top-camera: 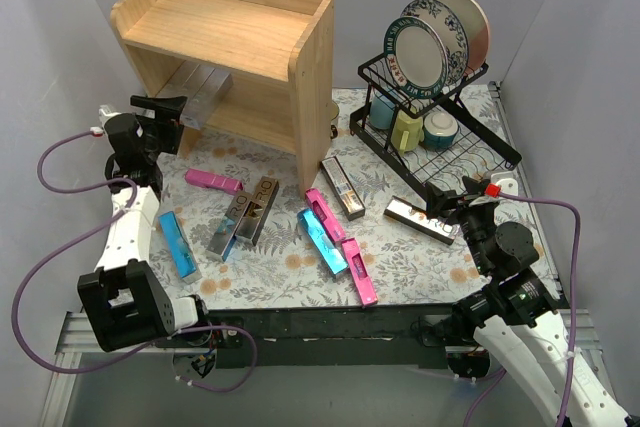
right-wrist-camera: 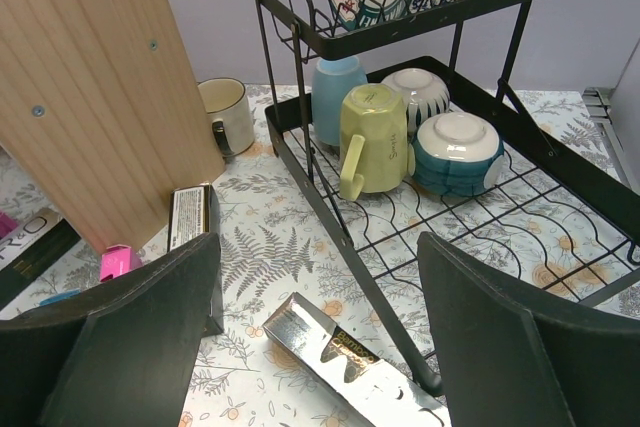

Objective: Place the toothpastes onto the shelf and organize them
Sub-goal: Adjust the toothpaste on the shelf.

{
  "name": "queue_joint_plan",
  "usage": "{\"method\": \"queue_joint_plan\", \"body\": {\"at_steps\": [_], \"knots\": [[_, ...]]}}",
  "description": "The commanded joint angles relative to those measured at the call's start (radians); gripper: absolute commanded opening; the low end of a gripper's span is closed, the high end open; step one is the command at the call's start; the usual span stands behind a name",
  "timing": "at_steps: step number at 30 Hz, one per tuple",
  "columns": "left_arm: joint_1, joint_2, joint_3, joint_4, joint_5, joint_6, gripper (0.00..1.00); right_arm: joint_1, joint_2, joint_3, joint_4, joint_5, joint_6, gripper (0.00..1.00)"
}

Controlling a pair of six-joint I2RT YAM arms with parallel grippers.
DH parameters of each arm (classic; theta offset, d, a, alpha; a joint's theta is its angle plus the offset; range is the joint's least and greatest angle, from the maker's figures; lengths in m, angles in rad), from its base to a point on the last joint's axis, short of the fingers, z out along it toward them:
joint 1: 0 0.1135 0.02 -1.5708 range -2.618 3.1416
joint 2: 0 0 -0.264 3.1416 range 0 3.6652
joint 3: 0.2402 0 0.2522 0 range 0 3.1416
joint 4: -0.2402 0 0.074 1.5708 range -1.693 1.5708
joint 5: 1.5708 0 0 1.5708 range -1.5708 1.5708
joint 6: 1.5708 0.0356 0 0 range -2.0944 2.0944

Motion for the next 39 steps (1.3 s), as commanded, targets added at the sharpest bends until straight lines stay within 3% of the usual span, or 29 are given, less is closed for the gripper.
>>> {"method": "queue_joint_plan", "body": {"at_steps": [1,27,32,39], "knots": [[0.007,-0.035,0.031,-0.023,0.027,0.013,0.79,0.006,0.003,-0.004,0.044,-0.010,-0.005,0.88],[0.007,0.110,0.122,0.025,0.093,-0.008,0.74,0.006,0.012,-0.004,0.042,-0.022,-0.005,0.86],[0.008,0.073,0.122,0.011,0.092,0.008,0.75,0.006,0.010,-0.003,0.044,-0.019,-0.006,0.86],[-0.004,-0.054,0.074,0.006,0.066,0.183,0.82,0.006,0.009,-0.003,0.044,-0.020,-0.008,0.86]]}}
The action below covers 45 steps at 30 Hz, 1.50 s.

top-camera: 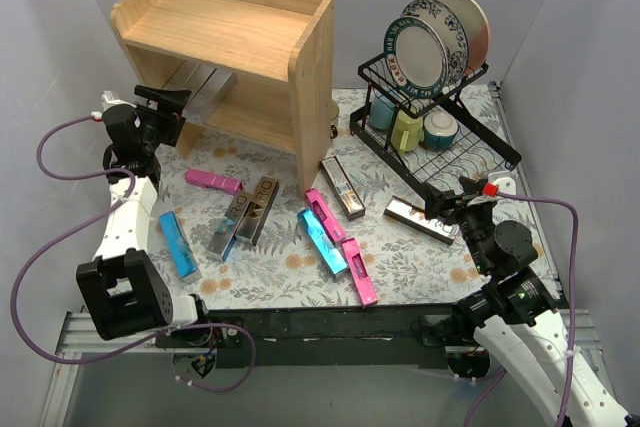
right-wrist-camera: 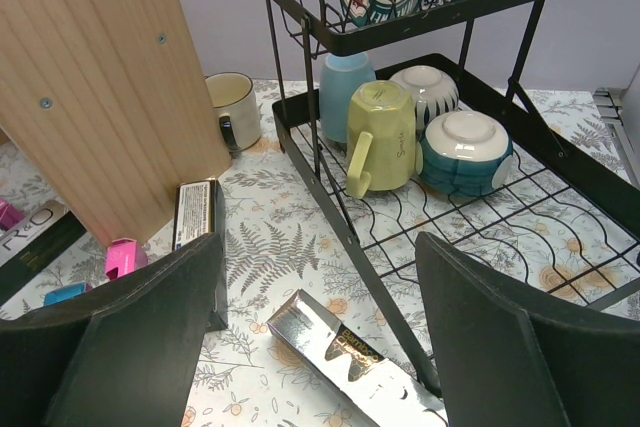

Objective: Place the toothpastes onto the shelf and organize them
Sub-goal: Adjust the toothpaste on the shelf.

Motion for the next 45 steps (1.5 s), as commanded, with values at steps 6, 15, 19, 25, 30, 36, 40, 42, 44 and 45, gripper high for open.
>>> {"method": "queue_joint_plan", "body": {"at_steps": [6,15,19,25,30,36,40,42,44,45], "knots": [[-0.070,-0.161,-0.004,0.002,0.009,0.342,0.85,0.006,0.017,0.004,0.044,-0.022,-0.005,0.86],[-0.234,-0.218,-0.067,0.112,-0.050,0.695,0.93,0.006,0.043,0.011,0.044,-0.040,-0.004,0.85],[-0.286,-0.174,-0.085,0.204,-0.024,0.719,0.95,0.006,0.052,0.014,0.044,-0.042,-0.002,0.84],[-0.303,-0.129,-0.125,0.304,-0.036,0.727,0.96,0.006,0.051,0.016,0.034,-0.036,-0.005,0.84],[-0.309,-0.108,-0.139,0.344,-0.033,0.632,0.96,0.006,0.055,0.010,0.042,-0.040,-0.002,0.84],[-0.309,-0.080,-0.201,0.436,-0.109,0.491,0.97,0.006,0.049,0.010,0.042,-0.025,-0.002,0.84],[-0.309,-0.053,-0.205,0.456,-0.102,0.430,0.97,0.006,0.047,0.008,0.038,-0.025,-0.002,0.84],[-0.311,-0.043,-0.204,0.463,-0.108,0.417,0.97,0.006,0.047,0.008,0.037,-0.019,-0.002,0.84],[-0.309,-0.034,-0.201,0.465,-0.131,0.410,0.98,0.006,0.048,0.008,0.037,-0.019,-0.004,0.84],[-0.309,-0.025,-0.196,0.465,-0.139,0.404,0.98,0.006,0.046,0.007,0.039,-0.022,-0.004,0.84]]}}
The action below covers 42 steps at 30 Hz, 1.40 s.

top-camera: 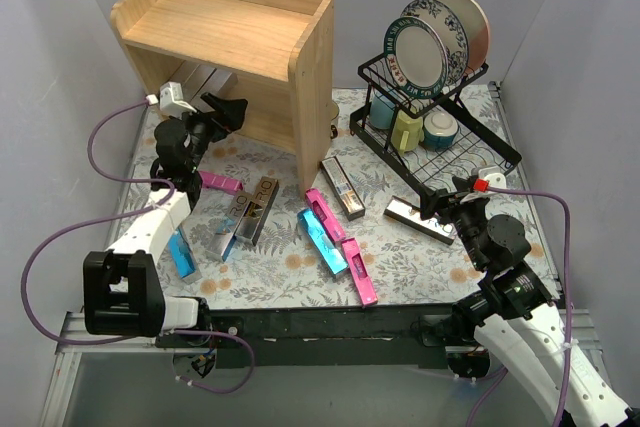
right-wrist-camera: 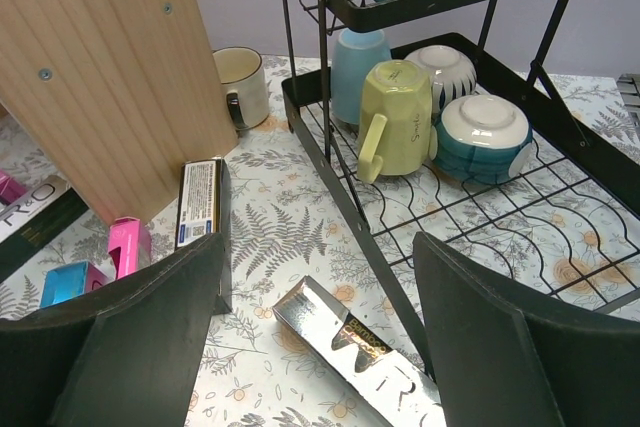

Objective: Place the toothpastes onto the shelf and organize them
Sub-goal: Adjust the toothpaste on the shelf.

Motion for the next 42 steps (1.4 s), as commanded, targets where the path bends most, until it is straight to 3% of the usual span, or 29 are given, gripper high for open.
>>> {"method": "queue_joint_plan", "body": {"at_steps": [1,23,35,42], "knots": [[-0.004,0.012,0.007,0.042,-0.054,-0.053,0.98,0.003,-0.008,0.007,0.039,0.011,-0.004,0.84],[-0.006,0.123,0.069,0.101,-0.184,-0.144,0.98,0.003,-0.022,0.011,0.025,0.041,-0.013,0.84],[-0.014,-0.125,0.004,0.022,-0.154,-0.116,0.98,0.003,-0.006,0.028,0.017,0.007,-0.013,0.84],[-0.014,-0.326,-0.010,-0.204,-0.194,-0.029,0.98,0.003,0.021,0.060,-0.009,-0.032,-0.010,0.84]]}}
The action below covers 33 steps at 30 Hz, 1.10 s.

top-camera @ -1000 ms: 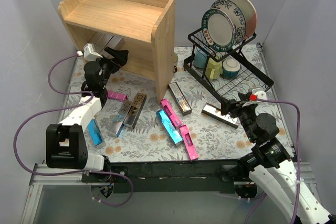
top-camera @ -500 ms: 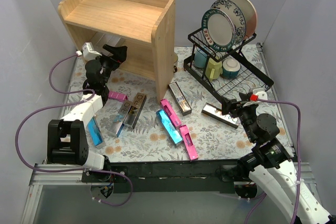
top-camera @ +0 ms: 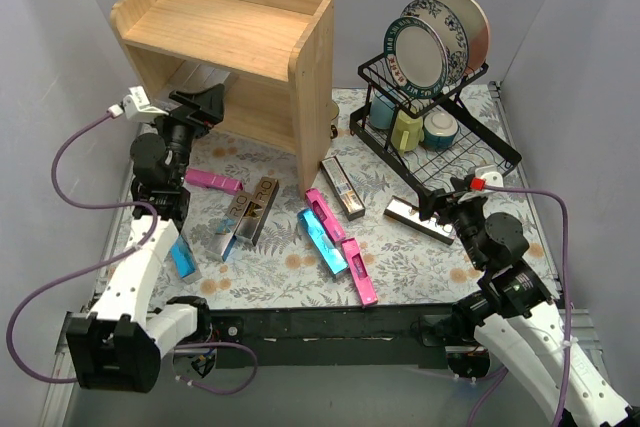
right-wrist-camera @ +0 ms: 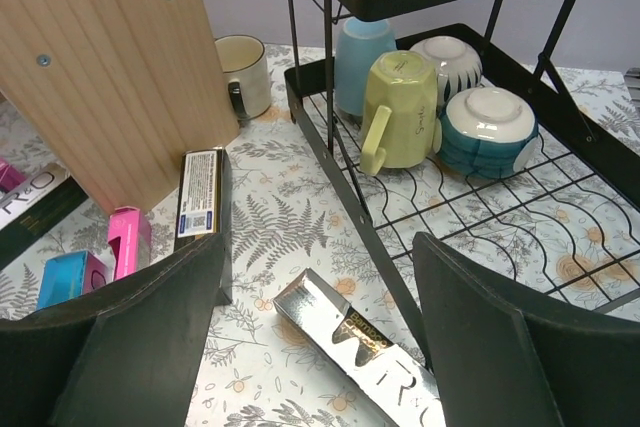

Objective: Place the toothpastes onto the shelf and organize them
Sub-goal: Adjust the toothpaste on the shelf.

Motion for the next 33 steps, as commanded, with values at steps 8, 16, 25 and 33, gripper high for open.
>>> {"method": "queue_joint_plan", "body": {"at_steps": [8,16,25,33], "knots": [[-0.003,-0.287,-0.042,-0.382,-0.184,0.231,0.98,0.003,0.036,0.081,-0.032,-0.062,-0.004,0.83],[-0.003,-0.249,0.027,-0.629,-0.348,0.035,0.98,0.003,0.065,0.092,-0.033,-0.093,-0.004,0.83],[0.049,-0.002,0.173,-0.735,-0.368,-0.246,0.98,0.003,0.101,0.118,-0.035,-0.130,-0.015,0.83],[0.112,0.198,0.334,-0.757,-0.370,-0.273,0.98,0.003,0.088,0.100,-0.036,-0.122,-0.024,0.83]]}}
